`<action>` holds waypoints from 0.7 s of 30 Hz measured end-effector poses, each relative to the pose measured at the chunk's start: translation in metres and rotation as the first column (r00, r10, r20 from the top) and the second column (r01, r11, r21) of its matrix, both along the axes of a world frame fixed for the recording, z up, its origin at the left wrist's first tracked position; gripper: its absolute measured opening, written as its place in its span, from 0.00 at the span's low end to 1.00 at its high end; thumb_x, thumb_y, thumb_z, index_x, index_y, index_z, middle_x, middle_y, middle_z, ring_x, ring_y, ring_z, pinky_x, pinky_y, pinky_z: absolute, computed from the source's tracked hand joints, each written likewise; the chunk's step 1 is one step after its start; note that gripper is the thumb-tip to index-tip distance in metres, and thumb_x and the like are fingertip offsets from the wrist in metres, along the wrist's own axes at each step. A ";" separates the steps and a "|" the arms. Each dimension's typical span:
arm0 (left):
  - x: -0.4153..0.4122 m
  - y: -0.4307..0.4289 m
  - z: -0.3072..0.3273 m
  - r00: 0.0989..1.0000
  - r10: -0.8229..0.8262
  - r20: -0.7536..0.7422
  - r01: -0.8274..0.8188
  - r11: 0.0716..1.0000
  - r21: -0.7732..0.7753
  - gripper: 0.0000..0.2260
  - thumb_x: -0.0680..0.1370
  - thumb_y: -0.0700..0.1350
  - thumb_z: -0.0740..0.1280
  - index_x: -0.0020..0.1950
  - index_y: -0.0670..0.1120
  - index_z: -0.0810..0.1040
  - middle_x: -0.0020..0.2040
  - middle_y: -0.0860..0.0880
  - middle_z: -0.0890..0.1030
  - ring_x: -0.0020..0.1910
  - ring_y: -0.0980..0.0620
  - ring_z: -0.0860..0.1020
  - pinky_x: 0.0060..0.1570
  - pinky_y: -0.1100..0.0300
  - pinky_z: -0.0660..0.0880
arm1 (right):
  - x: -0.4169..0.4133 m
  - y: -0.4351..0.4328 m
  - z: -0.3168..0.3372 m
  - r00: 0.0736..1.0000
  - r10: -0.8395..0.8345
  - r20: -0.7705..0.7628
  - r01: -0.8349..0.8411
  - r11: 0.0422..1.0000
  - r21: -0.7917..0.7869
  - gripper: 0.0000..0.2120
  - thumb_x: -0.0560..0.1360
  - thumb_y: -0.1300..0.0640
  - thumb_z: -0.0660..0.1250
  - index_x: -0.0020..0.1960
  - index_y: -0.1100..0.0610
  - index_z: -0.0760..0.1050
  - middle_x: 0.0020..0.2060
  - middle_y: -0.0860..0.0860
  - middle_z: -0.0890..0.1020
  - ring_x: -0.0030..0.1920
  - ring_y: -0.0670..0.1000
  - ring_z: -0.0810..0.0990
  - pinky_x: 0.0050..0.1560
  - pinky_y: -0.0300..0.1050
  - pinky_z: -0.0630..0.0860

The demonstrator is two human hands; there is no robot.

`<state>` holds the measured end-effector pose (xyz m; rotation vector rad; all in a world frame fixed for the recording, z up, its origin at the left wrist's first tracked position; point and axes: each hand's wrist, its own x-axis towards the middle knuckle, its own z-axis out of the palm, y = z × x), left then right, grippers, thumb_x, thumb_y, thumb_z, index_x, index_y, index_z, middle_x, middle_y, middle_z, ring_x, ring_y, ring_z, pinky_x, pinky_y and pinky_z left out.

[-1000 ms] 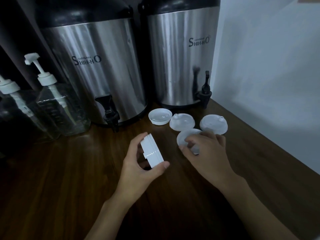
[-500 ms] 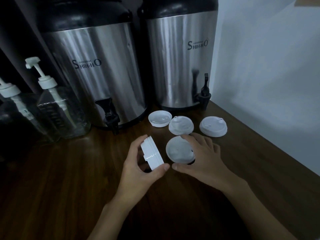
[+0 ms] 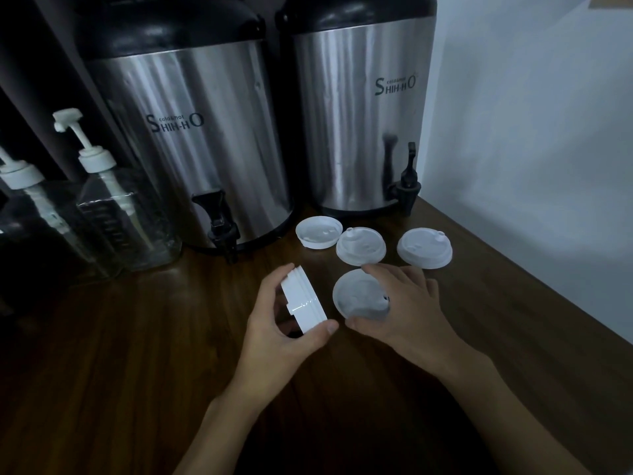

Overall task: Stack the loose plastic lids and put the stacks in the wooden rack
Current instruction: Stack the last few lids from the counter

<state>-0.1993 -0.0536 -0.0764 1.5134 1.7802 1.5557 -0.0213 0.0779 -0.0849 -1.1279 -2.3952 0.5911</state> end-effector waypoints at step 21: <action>0.001 0.000 0.002 0.996 -0.079 0.028 0.077 0.994 0.083 0.35 0.68 0.55 0.79 0.71 0.59 0.69 0.63 0.66 0.75 0.65 0.62 0.75 0.53 0.71 0.76 | -0.015 -0.025 0.019 0.850 0.077 -0.522 -0.362 0.805 -0.470 0.34 0.69 0.44 0.72 0.73 0.42 0.66 0.61 0.37 0.80 0.61 0.37 0.79 0.60 0.41 0.79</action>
